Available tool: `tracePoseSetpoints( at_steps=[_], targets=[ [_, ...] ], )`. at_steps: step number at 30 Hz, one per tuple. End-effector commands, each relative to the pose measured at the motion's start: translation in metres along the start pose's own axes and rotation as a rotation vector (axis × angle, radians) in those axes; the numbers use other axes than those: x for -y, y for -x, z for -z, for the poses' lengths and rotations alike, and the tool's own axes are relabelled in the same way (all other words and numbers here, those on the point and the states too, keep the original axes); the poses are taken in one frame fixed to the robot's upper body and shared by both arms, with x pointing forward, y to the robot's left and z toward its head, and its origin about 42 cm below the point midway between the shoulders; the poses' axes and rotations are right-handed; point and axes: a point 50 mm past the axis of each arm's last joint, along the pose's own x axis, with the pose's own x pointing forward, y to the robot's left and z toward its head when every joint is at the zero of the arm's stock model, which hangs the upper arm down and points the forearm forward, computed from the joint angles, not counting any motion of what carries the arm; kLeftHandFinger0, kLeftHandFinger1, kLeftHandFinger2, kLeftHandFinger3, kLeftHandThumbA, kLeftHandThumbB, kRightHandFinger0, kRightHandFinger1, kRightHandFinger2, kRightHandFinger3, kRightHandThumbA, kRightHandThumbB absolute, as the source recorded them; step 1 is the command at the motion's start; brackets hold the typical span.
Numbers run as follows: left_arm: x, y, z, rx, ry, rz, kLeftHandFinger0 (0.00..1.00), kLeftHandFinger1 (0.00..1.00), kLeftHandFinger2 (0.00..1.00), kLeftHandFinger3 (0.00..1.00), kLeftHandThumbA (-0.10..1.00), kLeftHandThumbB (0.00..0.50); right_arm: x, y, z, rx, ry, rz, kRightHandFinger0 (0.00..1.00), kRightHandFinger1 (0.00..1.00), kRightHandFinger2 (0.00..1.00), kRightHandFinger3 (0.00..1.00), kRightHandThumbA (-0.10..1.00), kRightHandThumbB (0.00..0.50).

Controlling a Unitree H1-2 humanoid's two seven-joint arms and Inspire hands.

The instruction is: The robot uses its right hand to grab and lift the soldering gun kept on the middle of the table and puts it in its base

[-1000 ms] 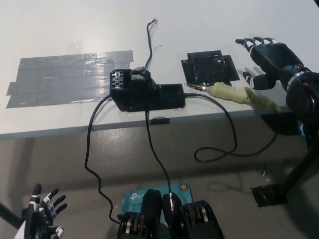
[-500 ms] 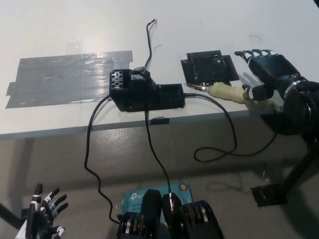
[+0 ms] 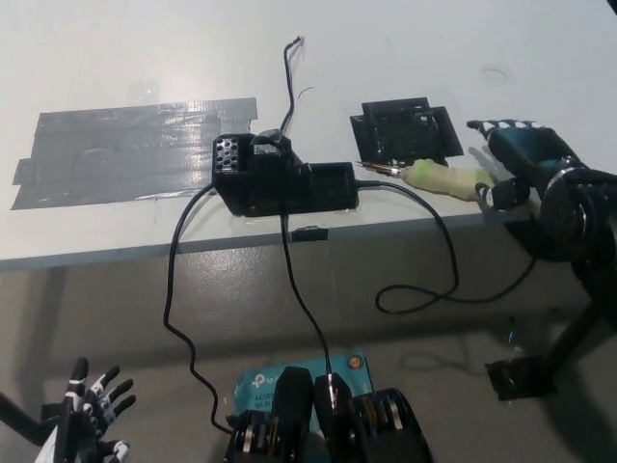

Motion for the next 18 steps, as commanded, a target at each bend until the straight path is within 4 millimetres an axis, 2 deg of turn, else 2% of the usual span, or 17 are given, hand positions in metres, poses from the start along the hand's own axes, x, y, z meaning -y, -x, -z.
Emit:
tracePoseSetpoints(
  at_steps=[1, 6, 9, 10, 11, 13, 16, 18],
  targets=[
    [0.001, 0.002, -0.010, 0.067, -0.041, 0.033, 1.00, 1.00, 1.00, 1.00, 1.00, 0.500, 0.035, -0.007, -0.002, -0.049, 0.011, 0.088, 1.00, 1.00, 1.00, 1.00, 0.58, 0.293],
    [0.003, 0.000, -0.012, 0.064, -0.049, 0.034, 1.00, 1.00, 1.00, 1.00, 1.00, 0.500, 0.037, -0.013, -0.008, -0.055, 0.006, 0.087, 1.00, 1.00, 1.00, 1.00, 0.60, 0.296],
    [0.003, -0.001, -0.013, 0.062, -0.059, 0.042, 1.00, 1.00, 1.00, 1.00, 1.00, 0.500, 0.036, -0.016, -0.021, -0.038, 0.014, 0.090, 1.00, 1.00, 1.00, 1.00, 0.61, 0.312],
    [0.003, -0.001, -0.013, 0.062, -0.060, 0.042, 1.00, 1.00, 1.00, 1.00, 1.00, 0.500, 0.036, -0.016, -0.021, -0.038, 0.014, 0.090, 1.00, 1.00, 1.00, 1.00, 0.61, 0.312],
    [0.005, -0.001, -0.012, 0.059, -0.064, 0.044, 1.00, 1.00, 1.00, 1.00, 1.00, 0.500, 0.033, -0.016, -0.028, -0.001, 0.026, 0.078, 1.00, 1.00, 1.00, 1.00, 0.61, 0.289],
    [0.005, -0.002, -0.012, 0.059, -0.058, 0.047, 1.00, 1.00, 1.00, 1.00, 1.00, 0.500, 0.030, -0.015, -0.036, 0.021, 0.022, 0.072, 1.00, 1.00, 1.00, 1.00, 0.61, 0.300],
    [0.006, -0.004, -0.012, 0.064, -0.058, 0.051, 1.00, 1.00, 1.00, 1.00, 1.00, 0.500, 0.030, -0.013, -0.038, 0.030, 0.019, 0.072, 1.00, 1.00, 1.00, 1.00, 0.59, 0.300],
    [0.008, -0.006, -0.013, 0.069, -0.064, 0.053, 1.00, 1.00, 1.00, 1.00, 1.00, 0.500, 0.029, -0.014, -0.036, 0.046, 0.005, 0.043, 1.00, 1.00, 1.00, 1.00, 0.62, 0.305]
  ],
)
